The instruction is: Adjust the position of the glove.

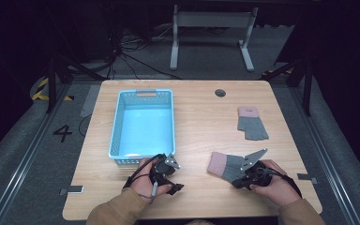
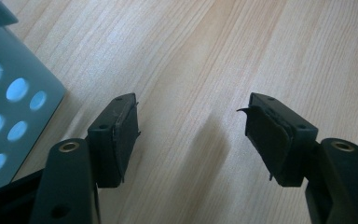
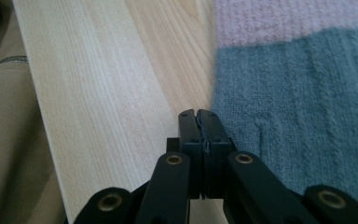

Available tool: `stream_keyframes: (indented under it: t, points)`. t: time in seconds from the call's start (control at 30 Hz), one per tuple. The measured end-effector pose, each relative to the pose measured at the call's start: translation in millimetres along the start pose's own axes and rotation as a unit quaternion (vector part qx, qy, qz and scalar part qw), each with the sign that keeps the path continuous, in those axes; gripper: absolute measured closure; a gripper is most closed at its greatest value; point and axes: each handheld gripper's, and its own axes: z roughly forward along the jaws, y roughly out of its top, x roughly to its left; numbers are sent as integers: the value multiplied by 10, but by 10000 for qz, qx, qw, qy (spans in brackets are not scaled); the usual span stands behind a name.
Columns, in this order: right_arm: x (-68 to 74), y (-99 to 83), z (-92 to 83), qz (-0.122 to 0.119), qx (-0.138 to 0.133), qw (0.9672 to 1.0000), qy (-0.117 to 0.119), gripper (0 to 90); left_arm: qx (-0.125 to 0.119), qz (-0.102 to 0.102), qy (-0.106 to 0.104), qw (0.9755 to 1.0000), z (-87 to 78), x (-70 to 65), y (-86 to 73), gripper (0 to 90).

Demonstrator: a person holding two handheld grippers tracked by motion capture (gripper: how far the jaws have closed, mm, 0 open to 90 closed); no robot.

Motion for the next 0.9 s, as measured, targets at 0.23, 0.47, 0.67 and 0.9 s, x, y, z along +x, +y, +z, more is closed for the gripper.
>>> stream_keyframes:
  t: [0.23, 0.47, 0.67, 0.9]
  points:
    - [-79, -55, -38, 122, -55, 9998, -140, 900, 6, 3, -1, 10000, -2, -2, -1, 352]
    - [-129, -88, -66, 225, -124, 9991, -323, 900, 21, 11, 4, 10000, -3, -1, -4, 351]
    - [-134, -89, -83, 207, -164, 9991, -332, 900, 27, 7, -17, 10000, -1, -7, -6, 352]
    - [-100, -52, -242, 343, -582, 9971, -360, 899, 15, -5, -12, 10000, -6, -4, -6, 353]
